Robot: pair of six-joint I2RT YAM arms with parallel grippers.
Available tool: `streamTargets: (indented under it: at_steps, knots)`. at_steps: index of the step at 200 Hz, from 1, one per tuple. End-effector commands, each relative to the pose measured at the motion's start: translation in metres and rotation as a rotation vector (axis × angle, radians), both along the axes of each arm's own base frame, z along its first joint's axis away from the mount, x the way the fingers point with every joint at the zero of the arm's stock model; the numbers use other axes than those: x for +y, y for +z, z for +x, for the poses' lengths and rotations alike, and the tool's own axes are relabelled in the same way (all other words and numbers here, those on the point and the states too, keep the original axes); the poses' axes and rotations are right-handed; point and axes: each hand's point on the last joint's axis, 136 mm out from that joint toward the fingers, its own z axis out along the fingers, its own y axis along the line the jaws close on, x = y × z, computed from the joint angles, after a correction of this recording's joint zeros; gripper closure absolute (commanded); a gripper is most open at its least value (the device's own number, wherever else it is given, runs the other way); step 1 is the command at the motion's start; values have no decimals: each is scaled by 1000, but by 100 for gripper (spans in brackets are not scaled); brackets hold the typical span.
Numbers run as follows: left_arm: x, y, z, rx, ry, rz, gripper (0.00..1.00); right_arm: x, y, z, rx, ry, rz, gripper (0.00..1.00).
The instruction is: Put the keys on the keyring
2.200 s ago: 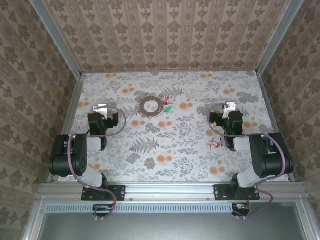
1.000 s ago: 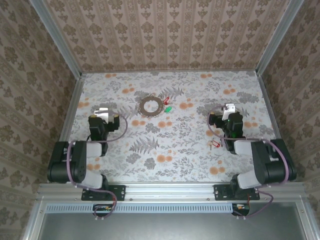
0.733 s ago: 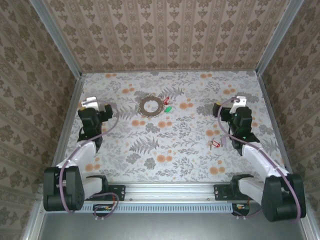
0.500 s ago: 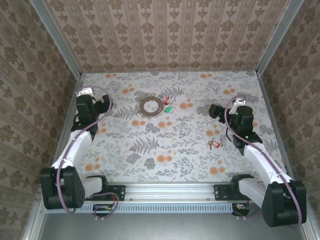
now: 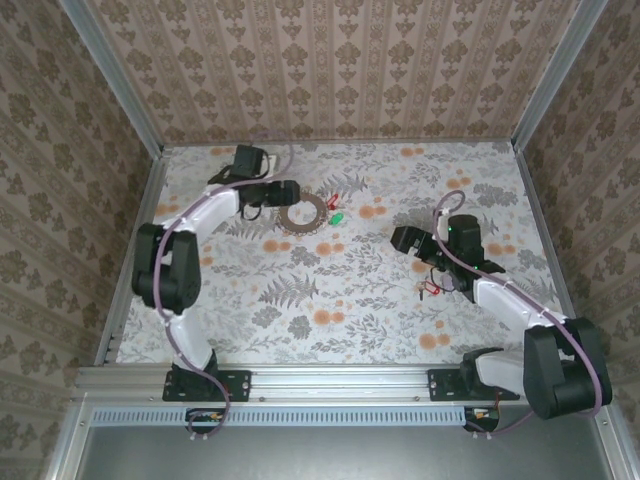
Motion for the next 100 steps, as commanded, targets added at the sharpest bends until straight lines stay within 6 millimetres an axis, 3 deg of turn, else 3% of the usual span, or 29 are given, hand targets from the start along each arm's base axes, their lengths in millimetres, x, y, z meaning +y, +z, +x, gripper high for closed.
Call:
streamTargets:
  at_steps: [1,37,100]
  knots:
    - [-9,-22,-5,120,-68,73,18,15,4,0,26,43,14,2]
    - [-18,-43,6,186,-31,65,19,28,-1,-6,47,76,4,2]
    - [-40,-65,0,247,-82,-29,19,41,-3,-5,60,91,-10,1]
